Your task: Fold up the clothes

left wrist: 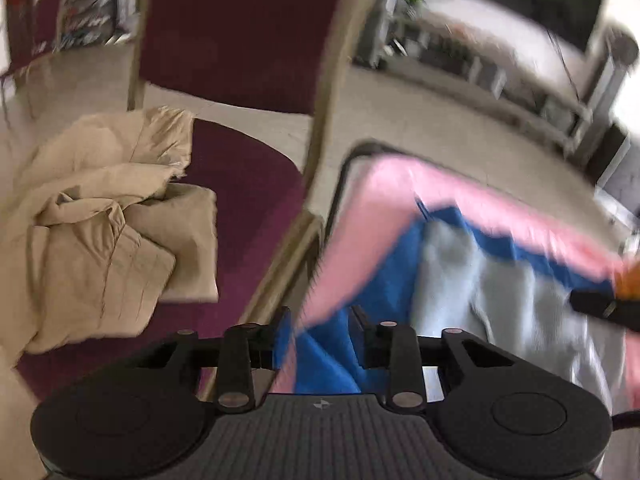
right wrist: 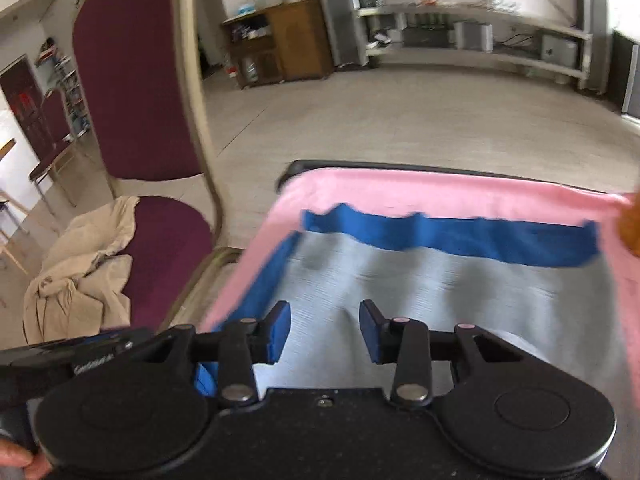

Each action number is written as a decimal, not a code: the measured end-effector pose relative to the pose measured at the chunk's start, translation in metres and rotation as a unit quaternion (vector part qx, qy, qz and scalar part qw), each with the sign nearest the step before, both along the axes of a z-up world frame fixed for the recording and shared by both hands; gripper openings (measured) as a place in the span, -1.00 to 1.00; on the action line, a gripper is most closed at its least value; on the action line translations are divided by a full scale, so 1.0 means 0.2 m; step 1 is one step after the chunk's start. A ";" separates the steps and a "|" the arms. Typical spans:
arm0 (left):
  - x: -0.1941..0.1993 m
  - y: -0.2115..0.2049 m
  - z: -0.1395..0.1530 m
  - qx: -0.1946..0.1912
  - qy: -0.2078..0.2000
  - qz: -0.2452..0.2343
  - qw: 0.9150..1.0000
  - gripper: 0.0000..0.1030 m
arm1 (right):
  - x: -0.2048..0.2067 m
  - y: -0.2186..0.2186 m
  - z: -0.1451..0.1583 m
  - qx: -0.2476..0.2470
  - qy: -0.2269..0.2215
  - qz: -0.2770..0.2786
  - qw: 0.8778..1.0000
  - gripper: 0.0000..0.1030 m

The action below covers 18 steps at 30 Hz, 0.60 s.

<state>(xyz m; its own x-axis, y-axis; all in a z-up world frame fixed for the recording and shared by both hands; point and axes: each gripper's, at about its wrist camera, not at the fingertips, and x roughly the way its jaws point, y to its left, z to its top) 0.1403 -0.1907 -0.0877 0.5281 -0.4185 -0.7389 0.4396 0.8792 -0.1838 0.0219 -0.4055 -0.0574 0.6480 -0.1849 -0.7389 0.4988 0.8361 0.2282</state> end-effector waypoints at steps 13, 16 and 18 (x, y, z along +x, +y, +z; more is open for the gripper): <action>0.19 0.17 -0.11 -0.076 0.086 0.040 0.993 -0.55 | 0.83 0.09 -0.42 0.032 0.087 -0.030 0.995 -0.25; 0.19 0.18 -0.12 -0.074 0.088 0.045 0.992 -0.55 | 0.91 0.09 -0.48 0.002 0.119 -0.059 0.991 -0.21; 0.19 0.18 -0.12 -0.071 0.087 0.047 0.993 -0.53 | 0.95 0.09 -0.52 0.000 0.132 -0.071 0.989 -0.22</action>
<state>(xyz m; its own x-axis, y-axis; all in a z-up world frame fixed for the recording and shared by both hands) 0.1785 -0.1549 -0.1116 0.4393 -0.4804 -0.7591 0.3081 0.8743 -0.3750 0.2116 -0.3877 -0.1620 0.3993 -0.2593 -0.8794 0.6534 0.7534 0.0745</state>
